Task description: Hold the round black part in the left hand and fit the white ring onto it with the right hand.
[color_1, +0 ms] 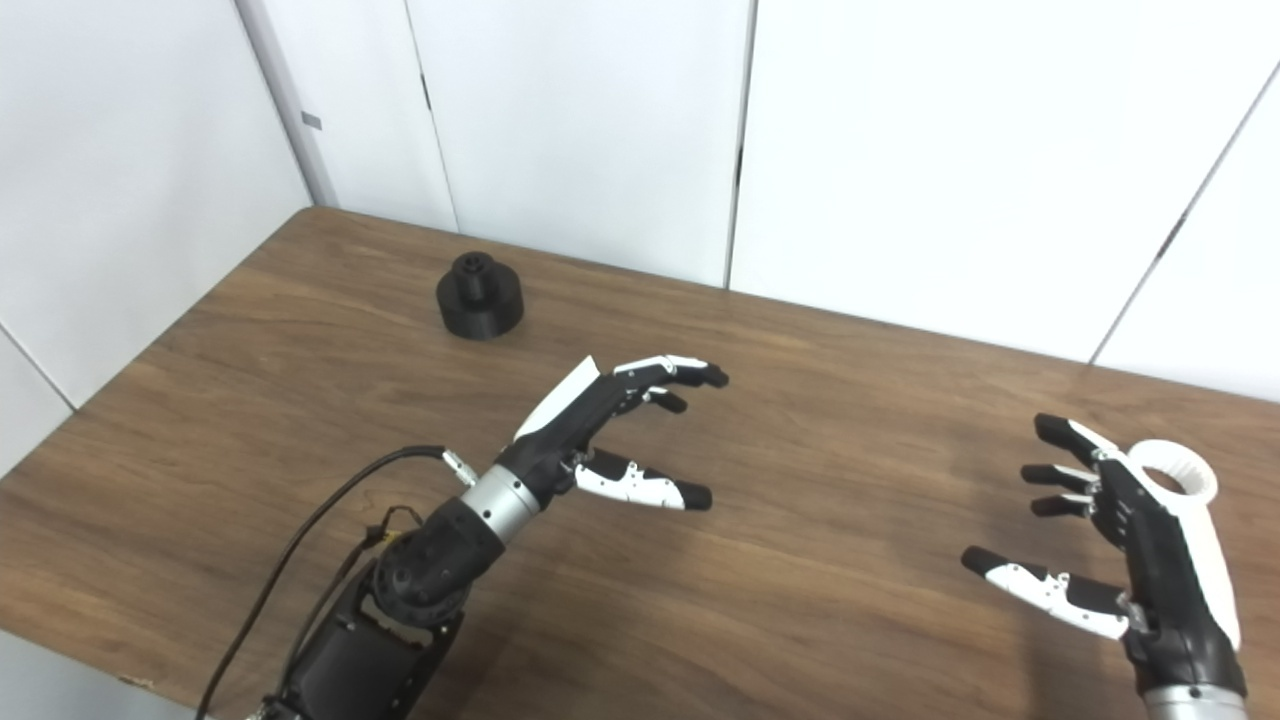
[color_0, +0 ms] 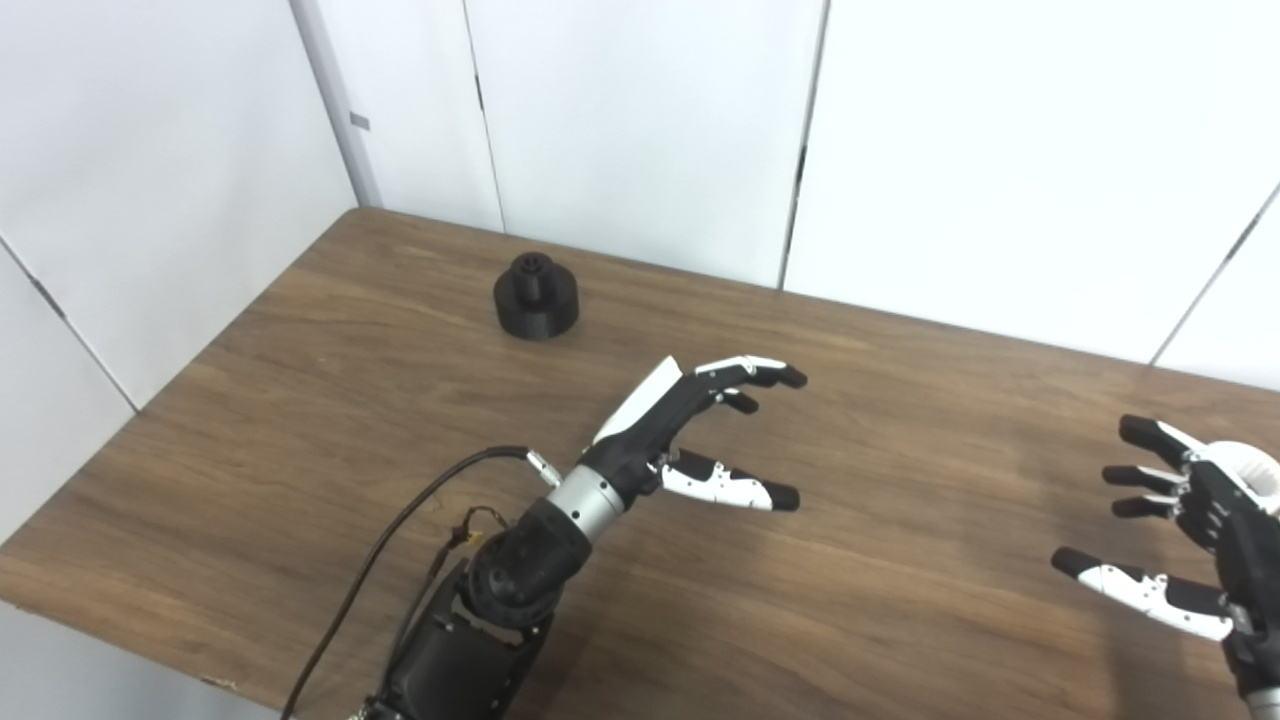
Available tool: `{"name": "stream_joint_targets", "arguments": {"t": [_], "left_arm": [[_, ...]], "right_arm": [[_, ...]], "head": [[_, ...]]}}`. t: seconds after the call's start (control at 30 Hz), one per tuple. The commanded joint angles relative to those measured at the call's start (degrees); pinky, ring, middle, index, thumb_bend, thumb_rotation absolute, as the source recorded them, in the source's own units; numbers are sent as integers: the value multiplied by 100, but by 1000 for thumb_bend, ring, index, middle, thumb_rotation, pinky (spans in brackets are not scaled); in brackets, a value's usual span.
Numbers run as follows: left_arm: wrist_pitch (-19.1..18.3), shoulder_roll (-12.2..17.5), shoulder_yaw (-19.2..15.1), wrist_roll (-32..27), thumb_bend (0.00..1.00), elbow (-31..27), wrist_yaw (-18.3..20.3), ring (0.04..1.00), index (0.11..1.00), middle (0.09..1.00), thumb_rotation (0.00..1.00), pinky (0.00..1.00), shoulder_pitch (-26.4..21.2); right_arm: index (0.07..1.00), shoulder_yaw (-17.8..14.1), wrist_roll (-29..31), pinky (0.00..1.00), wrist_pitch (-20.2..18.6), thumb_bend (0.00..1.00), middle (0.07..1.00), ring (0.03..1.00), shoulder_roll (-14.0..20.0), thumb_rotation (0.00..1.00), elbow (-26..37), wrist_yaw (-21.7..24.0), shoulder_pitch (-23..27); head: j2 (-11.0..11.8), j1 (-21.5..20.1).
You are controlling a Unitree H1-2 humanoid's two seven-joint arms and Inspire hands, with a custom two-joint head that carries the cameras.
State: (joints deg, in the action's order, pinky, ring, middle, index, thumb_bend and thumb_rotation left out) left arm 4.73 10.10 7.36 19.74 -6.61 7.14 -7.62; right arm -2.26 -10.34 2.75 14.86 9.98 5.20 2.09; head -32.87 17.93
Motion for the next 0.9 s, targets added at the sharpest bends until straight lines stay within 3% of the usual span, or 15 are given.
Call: {"name": "stream_joint_targets", "arguments": {"t": [0.0,0.23,0.47,0.6,0.87], "left_arm": [[161,-33,-51,262,872,-141,-300,791,705,806,231,691,-219],[99,65,-204,215,845,-197,-298,768,691,795,200,649,-352],[-30,426,-382,-80,859,-250,10,805,697,813,200,676,-683],[-39,699,-472,30,874,-192,45,805,697,801,213,721,-850],[-232,1092,-637,330,864,-225,-31,770,693,783,207,667,-984]], "right_arm": [[809,-51,40,592,118,677,831,703,101,23,130,-17,146],[799,-60,76,585,160,683,834,702,119,5,32,-8,187],[798,-42,66,584,324,674,828,693,124,0,-136,-30,237],[796,-48,50,577,377,664,820,688,108,0,-158,-62,254],[800,-77,118,574,407,663,816,686,126,0,-174,-33,265]], "head": [[9,29],[45,135],[90,164],[106,170],[141,208]]}}
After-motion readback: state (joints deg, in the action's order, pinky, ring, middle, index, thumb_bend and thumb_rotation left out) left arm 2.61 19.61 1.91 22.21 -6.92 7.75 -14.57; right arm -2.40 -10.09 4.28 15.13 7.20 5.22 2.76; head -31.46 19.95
